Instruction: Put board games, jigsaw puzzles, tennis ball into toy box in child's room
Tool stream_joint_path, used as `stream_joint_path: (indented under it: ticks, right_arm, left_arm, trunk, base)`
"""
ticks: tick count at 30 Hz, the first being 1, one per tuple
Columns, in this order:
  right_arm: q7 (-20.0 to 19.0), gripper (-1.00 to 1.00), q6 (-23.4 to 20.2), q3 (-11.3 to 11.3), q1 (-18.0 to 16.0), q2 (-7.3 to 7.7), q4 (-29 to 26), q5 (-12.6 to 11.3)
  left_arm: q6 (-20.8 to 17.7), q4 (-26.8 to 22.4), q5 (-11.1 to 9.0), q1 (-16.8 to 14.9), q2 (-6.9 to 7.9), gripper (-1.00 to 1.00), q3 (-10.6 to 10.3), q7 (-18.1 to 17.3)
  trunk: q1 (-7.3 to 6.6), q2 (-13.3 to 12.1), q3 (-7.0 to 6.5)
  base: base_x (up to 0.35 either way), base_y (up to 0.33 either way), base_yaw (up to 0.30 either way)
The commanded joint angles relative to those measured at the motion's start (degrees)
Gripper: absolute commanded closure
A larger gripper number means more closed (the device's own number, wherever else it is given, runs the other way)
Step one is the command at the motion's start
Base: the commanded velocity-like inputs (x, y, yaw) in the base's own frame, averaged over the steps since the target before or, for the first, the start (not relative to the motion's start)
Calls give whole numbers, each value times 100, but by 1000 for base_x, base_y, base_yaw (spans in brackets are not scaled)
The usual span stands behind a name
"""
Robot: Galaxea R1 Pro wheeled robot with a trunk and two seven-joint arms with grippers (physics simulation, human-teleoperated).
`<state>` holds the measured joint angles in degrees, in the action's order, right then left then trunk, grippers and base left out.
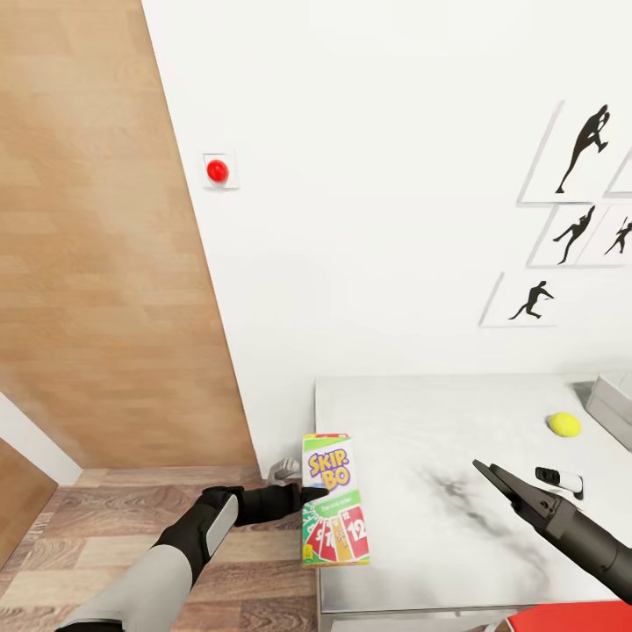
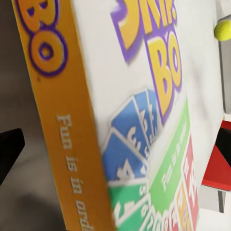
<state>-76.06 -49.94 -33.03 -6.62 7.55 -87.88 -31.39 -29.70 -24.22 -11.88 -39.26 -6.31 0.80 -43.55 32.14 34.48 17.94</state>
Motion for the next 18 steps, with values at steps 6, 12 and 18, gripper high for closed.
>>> stream_joint_path:
  ticks: [6,12,18]
  right_arm:
    - [-6,-100,-42,-2,-2,1,1,-16]
    - [-6,-100,-42,-2,-2,1,5,-16]
    - [-6,-100,-42,-2,-3,1,2,-16]
  left_arm:
    - [-45,-4,-25,-3,-1,-100,8,-4]
    - [-45,0,-25,-3,-1,-100,8,-4]
    - [-45,-2,-25,-3,-1,-100,10,-6]
  trunk:
    - [2,7,8]
    - [2,7,8]
    - [2,7,8]
  base:
    - [0,-45,0]
    - [0,-10,0]
    - [0,-3,0]
